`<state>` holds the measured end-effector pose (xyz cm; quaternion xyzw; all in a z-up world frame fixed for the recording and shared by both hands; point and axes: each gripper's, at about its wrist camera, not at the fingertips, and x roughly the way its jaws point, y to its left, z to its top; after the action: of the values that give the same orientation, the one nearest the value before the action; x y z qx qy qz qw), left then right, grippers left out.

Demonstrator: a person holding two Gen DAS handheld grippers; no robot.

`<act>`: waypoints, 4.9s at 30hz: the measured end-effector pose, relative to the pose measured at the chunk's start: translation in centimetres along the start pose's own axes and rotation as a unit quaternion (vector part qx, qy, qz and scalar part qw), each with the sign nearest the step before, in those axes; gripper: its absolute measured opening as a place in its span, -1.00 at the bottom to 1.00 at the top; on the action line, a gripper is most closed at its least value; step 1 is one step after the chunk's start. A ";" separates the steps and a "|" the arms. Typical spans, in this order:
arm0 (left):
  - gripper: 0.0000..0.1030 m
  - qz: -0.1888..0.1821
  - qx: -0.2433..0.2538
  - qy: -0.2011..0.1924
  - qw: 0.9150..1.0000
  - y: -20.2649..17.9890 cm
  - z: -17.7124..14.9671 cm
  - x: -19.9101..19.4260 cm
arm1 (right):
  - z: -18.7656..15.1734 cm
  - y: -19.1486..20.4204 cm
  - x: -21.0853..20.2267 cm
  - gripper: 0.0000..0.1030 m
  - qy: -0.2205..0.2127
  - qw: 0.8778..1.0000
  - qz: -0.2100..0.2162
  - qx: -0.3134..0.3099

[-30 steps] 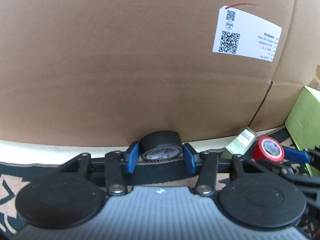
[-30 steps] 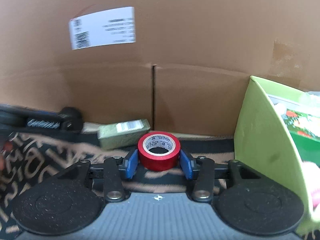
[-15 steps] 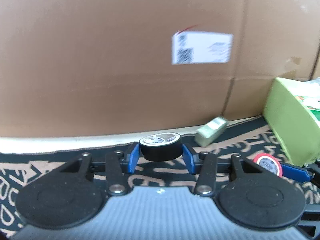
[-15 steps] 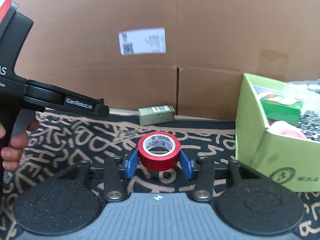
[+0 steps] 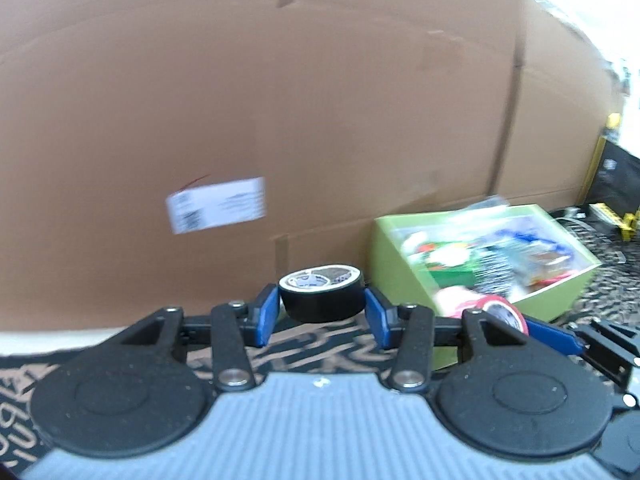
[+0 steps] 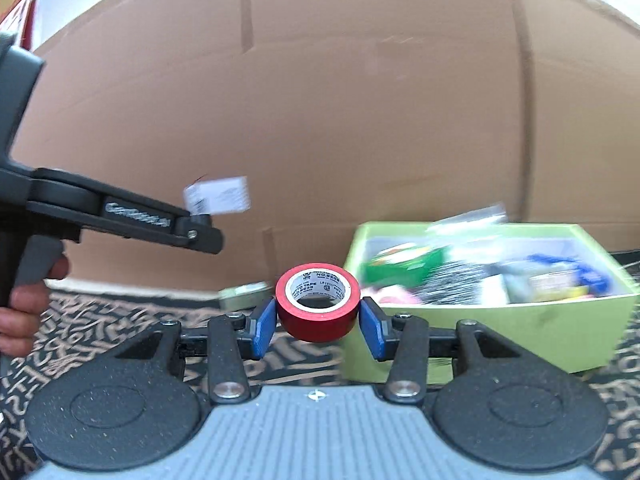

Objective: Organize objects
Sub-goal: 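Carry both tape rolls into the shoebox and release them, then move both tools back toward the small green-and-white box, then grasp the small green-and-white box with the left tool, then carry the small box over the shoebox and open the left tool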

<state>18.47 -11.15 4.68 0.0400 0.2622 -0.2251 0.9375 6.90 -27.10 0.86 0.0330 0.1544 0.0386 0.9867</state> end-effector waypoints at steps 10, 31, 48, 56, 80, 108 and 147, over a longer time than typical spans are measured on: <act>-0.10 -0.105 0.023 -0.008 0.994 -9.0 2.0 1.3 | 0.8 -8.1 -1.9 -0.03 -0.035 0.994 -0.101 0.021; 1.00 -0.080 0.009 -0.027 0.996 -13.6 1.8 8.8 | 1.1 -16.2 3.2 0.42 -0.041 0.992 -0.122 0.010; 1.00 -0.082 -0.002 -0.032 0.996 -10.8 1.3 5.2 | 1.2 -14.1 0.3 0.58 -0.050 0.990 -0.130 0.013; 1.00 -0.066 0.009 -0.055 0.996 -8.0 0.6 0.8 | 1.7 -10.6 -2.4 0.70 -0.072 0.992 -0.099 0.004; 0.68 0.018 -0.023 0.027 0.999 7.7 -5.0 2.8 | -2.4 7.8 5.2 0.70 0.053 0.989 0.086 -0.105; -0.48 -0.077 -0.035 0.100 0.991 9.7 -4.0 14.8 | -2.0 7.7 17.0 0.56 0.139 0.984 0.091 -0.062; -0.58 -0.176 0.013 0.049 0.983 -2.7 -1.9 -0.7 | -0.6 4.7 -2.7 0.05 -0.033 0.986 0.045 -0.155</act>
<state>15.86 -12.96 3.56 0.0160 0.3081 -0.3879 0.8686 3.86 -22.59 1.44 -0.1123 0.1122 0.1048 0.9817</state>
